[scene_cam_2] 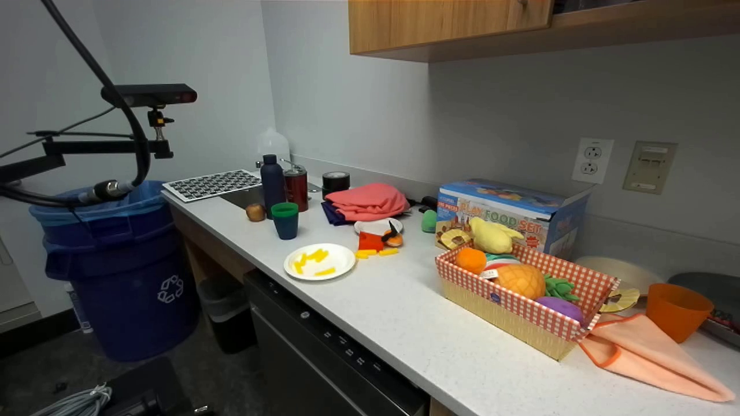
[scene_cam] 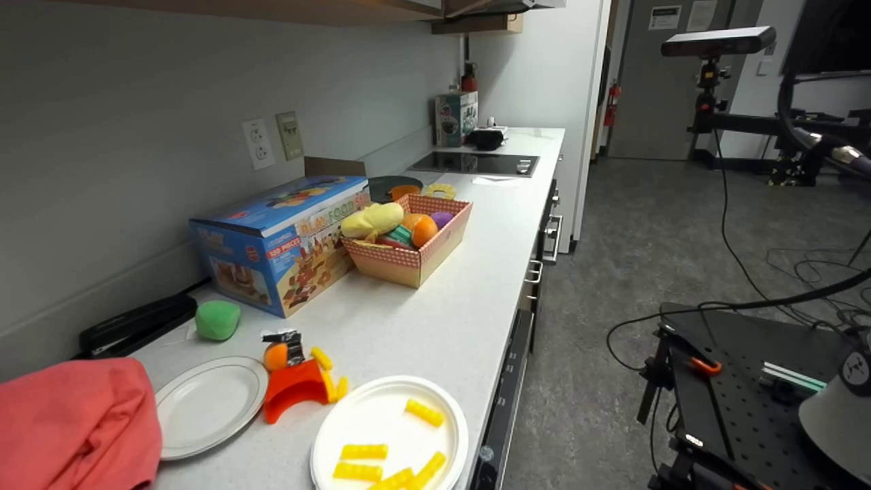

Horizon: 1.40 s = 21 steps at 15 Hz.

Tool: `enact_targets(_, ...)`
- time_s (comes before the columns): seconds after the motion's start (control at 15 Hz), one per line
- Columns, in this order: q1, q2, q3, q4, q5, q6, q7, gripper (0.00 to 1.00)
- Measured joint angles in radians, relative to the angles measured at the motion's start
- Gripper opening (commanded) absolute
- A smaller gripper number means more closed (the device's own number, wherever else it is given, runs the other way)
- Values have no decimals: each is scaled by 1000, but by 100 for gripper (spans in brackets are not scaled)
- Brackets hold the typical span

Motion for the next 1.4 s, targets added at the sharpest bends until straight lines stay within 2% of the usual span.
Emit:
enact_targets(0.53, -261, 26, 198, 0, -3, 26, 37, 100)
enact_targets(1.07, -630, -1, 488, 0, 6, 25, 178, 100)
enact_targets(1.33, -762, -28, 589, 0, 12, 22, 253, 100)
enact_targets(1.4, -777, -28, 591, -8, 12, 30, 265, 100)
